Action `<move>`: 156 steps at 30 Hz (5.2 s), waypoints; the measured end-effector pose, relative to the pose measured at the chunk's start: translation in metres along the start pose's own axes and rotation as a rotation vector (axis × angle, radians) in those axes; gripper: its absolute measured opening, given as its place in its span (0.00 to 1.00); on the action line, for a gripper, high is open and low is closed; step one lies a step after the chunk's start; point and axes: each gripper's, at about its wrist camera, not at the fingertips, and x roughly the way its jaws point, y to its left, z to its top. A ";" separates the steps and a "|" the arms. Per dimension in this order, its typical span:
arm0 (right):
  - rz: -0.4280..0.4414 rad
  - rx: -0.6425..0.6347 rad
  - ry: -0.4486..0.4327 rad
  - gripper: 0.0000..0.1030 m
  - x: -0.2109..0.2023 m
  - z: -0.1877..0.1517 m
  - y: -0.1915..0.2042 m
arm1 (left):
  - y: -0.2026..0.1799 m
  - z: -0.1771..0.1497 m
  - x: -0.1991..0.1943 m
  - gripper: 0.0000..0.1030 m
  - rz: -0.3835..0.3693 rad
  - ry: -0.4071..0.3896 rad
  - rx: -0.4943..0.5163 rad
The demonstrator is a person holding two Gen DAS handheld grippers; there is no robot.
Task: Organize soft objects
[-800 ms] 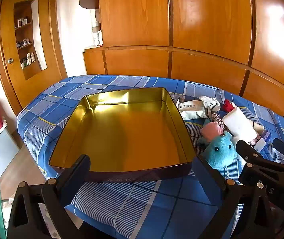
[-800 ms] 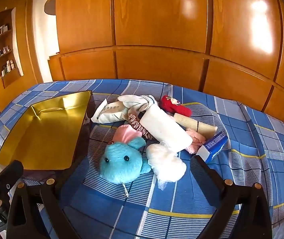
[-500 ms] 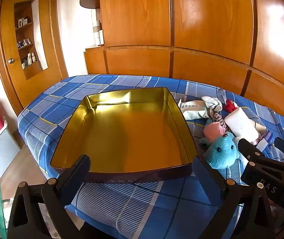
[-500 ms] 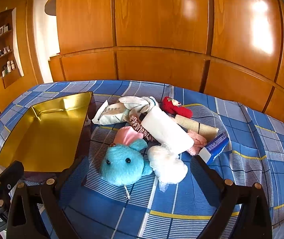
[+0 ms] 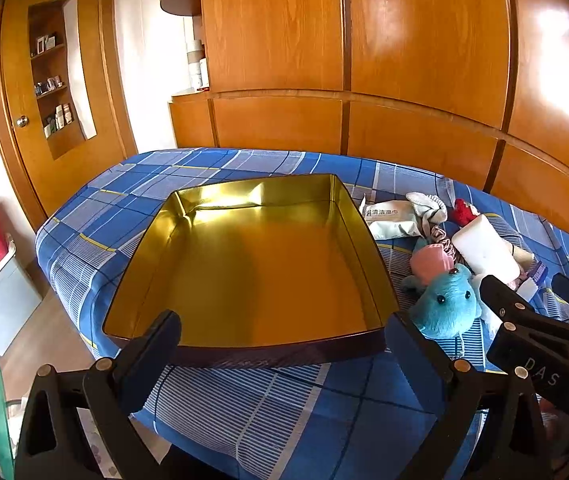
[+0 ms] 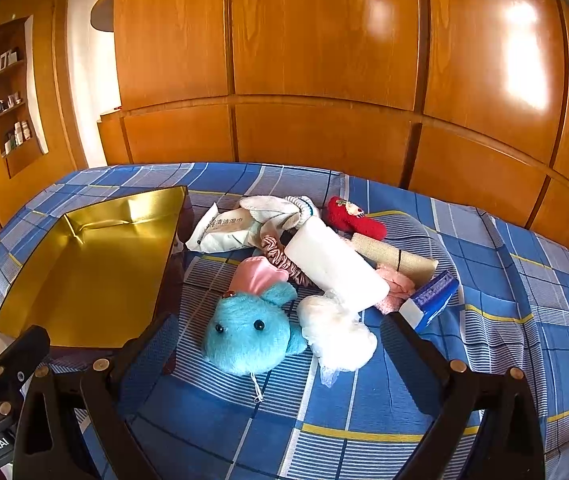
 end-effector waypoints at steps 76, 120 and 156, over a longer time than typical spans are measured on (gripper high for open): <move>-0.095 0.311 0.045 1.00 0.025 0.029 -0.190 | -0.136 0.036 0.078 0.76 -0.445 0.270 0.476; 0.026 0.378 0.238 0.76 0.074 0.009 -0.182 | -0.181 0.084 0.114 0.60 -0.578 0.392 0.122; 0.116 0.456 0.239 0.72 0.072 0.006 -0.184 | -0.047 0.111 0.079 0.27 -0.582 0.202 0.066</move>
